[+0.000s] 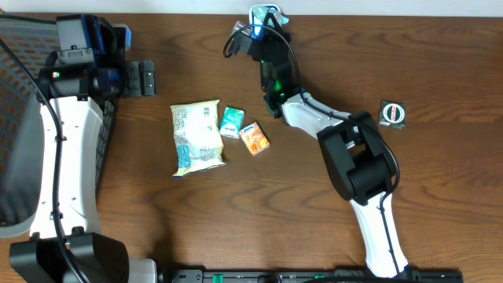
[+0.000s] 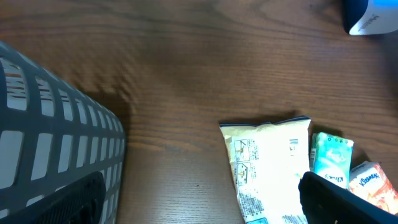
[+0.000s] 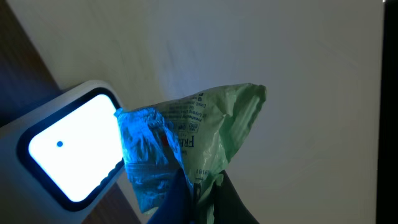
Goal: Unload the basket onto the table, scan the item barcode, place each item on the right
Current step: 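Hold the pouch up to the scanner and present its barcode, then carry the pouch right and lower it below the Zam-Buk box, then reach the right gripper to the orange Kleenex pack and grasp it, then lift the orange pack and carry it toward the scanner, then hold the orange pack up to the scanner window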
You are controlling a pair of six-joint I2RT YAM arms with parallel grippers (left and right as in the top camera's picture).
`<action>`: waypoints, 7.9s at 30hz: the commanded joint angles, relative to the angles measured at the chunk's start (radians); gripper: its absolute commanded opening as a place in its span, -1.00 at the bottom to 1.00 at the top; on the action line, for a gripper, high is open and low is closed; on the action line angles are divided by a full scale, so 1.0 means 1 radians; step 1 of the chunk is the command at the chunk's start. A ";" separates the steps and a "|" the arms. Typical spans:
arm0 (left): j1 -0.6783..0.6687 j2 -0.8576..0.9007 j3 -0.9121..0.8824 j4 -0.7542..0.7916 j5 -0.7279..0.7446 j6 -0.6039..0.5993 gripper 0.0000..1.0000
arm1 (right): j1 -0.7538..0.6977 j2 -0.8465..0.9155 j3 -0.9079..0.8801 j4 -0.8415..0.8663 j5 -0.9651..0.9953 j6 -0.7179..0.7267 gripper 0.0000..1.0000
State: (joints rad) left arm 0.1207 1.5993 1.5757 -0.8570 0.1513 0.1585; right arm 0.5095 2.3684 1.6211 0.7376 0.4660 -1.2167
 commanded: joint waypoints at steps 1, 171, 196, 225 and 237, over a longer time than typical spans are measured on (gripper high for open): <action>-0.002 0.002 0.012 -0.003 -0.005 0.013 0.96 | 0.023 -0.020 0.008 0.021 0.019 0.003 -0.98; -0.002 0.002 0.012 -0.003 -0.005 0.013 0.96 | -0.558 -0.302 0.055 -2.012 -2.028 0.861 -0.99; -0.002 0.002 0.012 -0.003 -0.005 0.013 0.95 | -0.258 -0.288 0.298 -1.895 -0.700 1.391 -0.98; -0.002 0.002 0.012 -0.003 -0.005 0.013 0.95 | -0.013 0.132 0.575 -0.960 0.282 0.430 -0.98; -0.002 0.002 0.012 -0.003 -0.005 0.013 0.96 | -0.003 0.164 0.575 -0.906 0.322 0.415 -0.98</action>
State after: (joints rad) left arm 0.1207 1.5993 1.5757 -0.8570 0.1513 0.1585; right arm 0.4980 2.5423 2.1868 -0.1707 0.7513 -0.7841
